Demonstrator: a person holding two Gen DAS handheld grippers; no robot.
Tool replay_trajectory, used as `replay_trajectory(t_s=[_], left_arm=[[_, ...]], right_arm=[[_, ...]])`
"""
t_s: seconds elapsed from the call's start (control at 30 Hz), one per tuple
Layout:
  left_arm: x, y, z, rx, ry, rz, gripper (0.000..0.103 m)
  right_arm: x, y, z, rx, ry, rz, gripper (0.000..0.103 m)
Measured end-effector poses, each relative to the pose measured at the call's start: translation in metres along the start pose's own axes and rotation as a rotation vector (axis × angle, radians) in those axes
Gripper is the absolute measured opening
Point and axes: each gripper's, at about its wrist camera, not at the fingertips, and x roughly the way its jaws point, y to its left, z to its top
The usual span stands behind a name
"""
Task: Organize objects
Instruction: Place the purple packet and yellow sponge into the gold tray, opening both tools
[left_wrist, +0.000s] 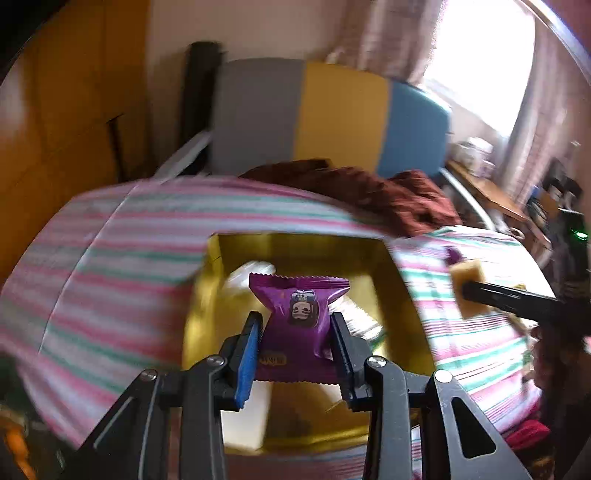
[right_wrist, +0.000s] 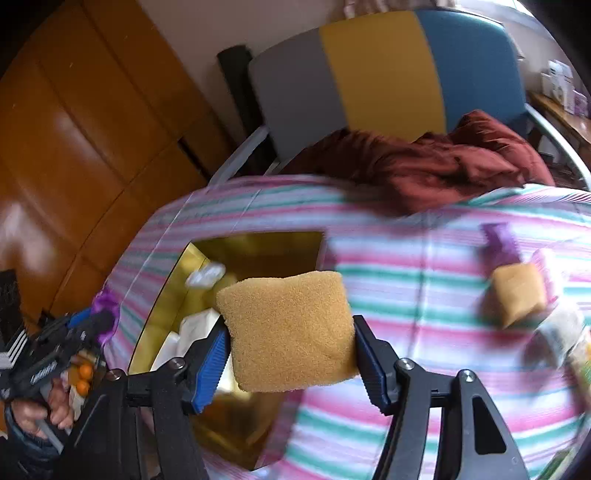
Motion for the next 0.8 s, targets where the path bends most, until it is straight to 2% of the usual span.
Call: replay_trajectory(t_s=[0.07,0.2,0.3,0.37,0.47,0.53,0.63,0.8], left_arm=[[0.002,0.013,-0.011,-0.022,0.01,0.021,0.037],[0.013,0.023,-0.027,-0.038,0.025,0.035,0.037],[0.023,0.022,-0.021,-0.037,0.017,0.039,0.038],[0.026,0.018,-0.012,-0.024,-0.011,0.072,0.038],[0.033,0.01,0.001,-0.012,-0.048,0.105,0.064],[0.031,0.01,0.003,-0.023,-0.064,0.098,0.065],[0.025,0.005,0.004,-0.008,-0.086,0.101,0.065],[0.013,0.001,-0.007,-0.008,-0.102,0.112,0.066]], right_arm=[[0.008,0.014,-0.006,-0.01,0.017,0.009,0.064],[0.026,0.04,-0.003,-0.049,0.037,-0.028,0.064],[0.037,0.056,0.006,-0.068,0.03,-0.061,0.065],[0.042,0.062,0.016,-0.07,0.011,-0.085,0.068],[0.047,0.069,0.03,-0.072,-0.037,-0.122,0.076],[0.048,0.07,0.036,-0.06,-0.046,-0.141,0.079],[0.045,0.07,0.033,-0.052,-0.052,-0.12,0.079],[0.041,0.071,0.012,-0.057,-0.029,-0.115,0.079]])
